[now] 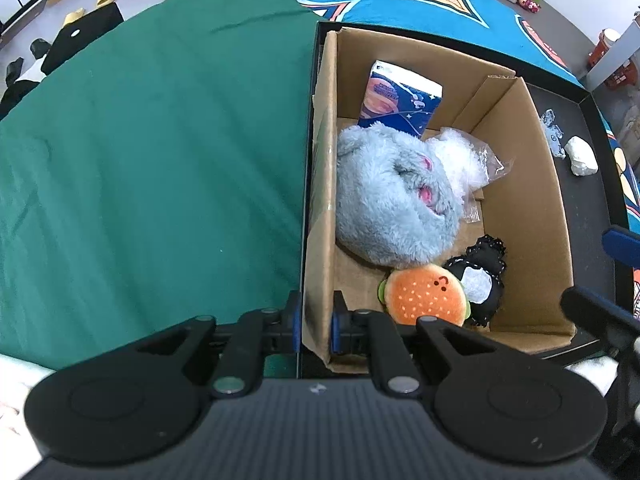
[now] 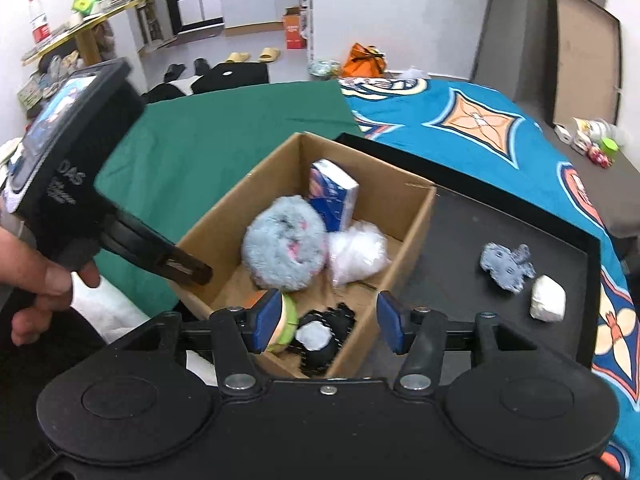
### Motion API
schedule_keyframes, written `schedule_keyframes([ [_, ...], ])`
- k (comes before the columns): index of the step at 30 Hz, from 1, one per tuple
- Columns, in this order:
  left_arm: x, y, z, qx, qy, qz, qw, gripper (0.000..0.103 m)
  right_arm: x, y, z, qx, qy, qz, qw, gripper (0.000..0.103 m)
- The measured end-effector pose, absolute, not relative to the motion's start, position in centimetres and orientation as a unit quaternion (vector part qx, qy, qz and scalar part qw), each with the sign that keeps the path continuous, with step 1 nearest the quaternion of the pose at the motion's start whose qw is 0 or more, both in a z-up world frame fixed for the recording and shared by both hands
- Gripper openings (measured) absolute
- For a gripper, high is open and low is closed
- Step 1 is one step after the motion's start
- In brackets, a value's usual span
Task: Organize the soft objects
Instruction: 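Lift the burger plush with the right gripper into the box and release, then move the right gripper to the white cube and grasp it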
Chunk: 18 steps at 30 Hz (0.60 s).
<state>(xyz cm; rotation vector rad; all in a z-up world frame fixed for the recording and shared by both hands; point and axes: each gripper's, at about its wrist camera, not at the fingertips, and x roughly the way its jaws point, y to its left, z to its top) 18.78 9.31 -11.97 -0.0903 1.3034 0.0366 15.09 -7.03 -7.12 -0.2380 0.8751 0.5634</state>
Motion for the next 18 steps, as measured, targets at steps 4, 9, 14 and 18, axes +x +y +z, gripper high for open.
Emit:
schedule_keyframes([
  [4, 18.8, 8.9, -11.7, -0.033, 0.604, 0.026, 0.796, 0.016, 15.5, -8.3, -7.4, -0.103, 0.418, 0.256, 0.866, 0.055],
  [9, 19.1, 8.0, -11.5, -0.012, 0.609, 0.033, 0.793, 0.024, 16.1, -10.0, -7.7, -0.087, 0.419, 0.241, 0.871, 0.058],
  [14, 19.2, 6.6, -11.6, 0.030, 0.611, 0.041, 0.790, 0.040, 16.6, -11.8, -8.2, -0.070, 0.419, 0.230, 0.876, 0.063],
  [18, 19.3, 5.9, -11.6, 0.057, 0.613, 0.047, 0.787, 0.045, 17.1, -13.2, -8.8, -0.056, 0.422, 0.218, 0.878, 0.071],
])
